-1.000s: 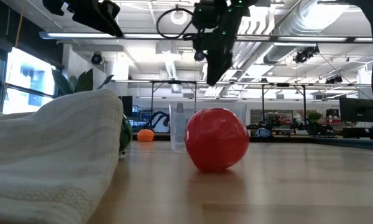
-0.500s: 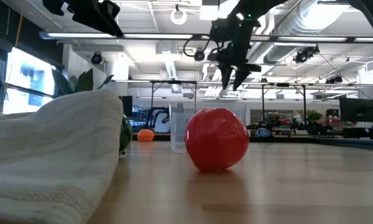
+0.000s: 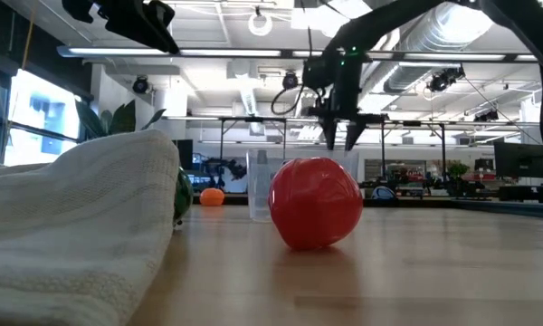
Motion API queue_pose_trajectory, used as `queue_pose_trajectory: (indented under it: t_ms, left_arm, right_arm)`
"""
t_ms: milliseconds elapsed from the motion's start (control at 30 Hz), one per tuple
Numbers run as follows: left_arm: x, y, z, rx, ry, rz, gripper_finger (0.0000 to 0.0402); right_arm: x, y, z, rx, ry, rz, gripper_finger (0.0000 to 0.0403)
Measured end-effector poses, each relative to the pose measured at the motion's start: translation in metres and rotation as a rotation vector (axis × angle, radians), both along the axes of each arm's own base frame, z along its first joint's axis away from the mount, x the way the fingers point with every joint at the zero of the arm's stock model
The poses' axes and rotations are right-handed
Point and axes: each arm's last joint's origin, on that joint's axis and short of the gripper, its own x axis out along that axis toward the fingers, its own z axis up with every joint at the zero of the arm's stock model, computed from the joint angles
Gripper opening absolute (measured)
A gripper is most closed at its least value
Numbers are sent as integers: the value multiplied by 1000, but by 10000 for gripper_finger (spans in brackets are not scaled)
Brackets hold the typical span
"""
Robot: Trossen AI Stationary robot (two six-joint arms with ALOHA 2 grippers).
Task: Pick and placing Produce into tupperware
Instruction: Put the green melon into the transparent bin
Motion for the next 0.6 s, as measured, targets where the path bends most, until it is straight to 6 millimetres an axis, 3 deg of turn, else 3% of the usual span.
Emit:
queue_pose_trajectory:
  t_ms: [267,600]
  left_arm:
    - [0,0,0,0,0,0,117]
    - [0,0,0,0,0,-1,117]
  right_arm:
    - [13,-3,-33,91,22,-40,194]
    - [15,-6,-42,116,12,-146,241]
